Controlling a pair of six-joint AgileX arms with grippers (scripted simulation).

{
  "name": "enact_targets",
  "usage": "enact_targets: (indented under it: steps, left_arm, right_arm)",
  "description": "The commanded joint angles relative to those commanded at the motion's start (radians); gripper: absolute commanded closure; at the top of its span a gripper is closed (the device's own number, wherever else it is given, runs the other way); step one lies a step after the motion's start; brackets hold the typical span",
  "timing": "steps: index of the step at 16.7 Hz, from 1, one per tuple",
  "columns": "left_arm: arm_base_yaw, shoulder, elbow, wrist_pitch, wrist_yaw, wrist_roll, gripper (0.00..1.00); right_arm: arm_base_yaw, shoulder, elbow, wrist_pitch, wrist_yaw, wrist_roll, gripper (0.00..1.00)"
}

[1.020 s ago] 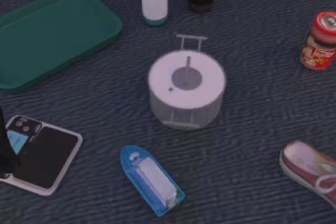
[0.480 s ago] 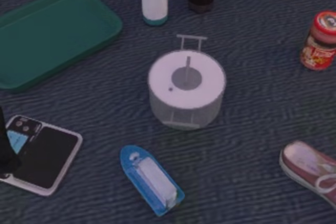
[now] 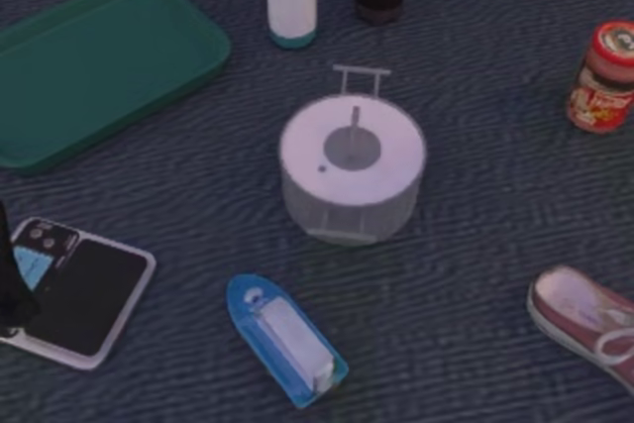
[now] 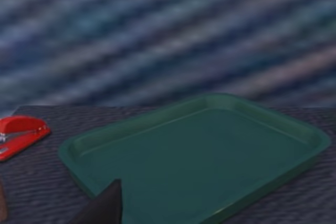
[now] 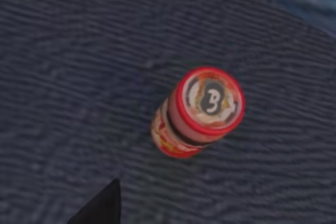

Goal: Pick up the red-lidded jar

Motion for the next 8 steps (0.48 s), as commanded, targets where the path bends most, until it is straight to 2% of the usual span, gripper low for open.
enact_targets:
  steps: [8]
  left_arm:
    - [0.000, 0.000, 0.000, 0.000, 0.000, 0.000, 0.00]
  right_arm:
    - [-0.021, 0.766, 0.790, -0.459, -0.031, -0.273, 0.00]
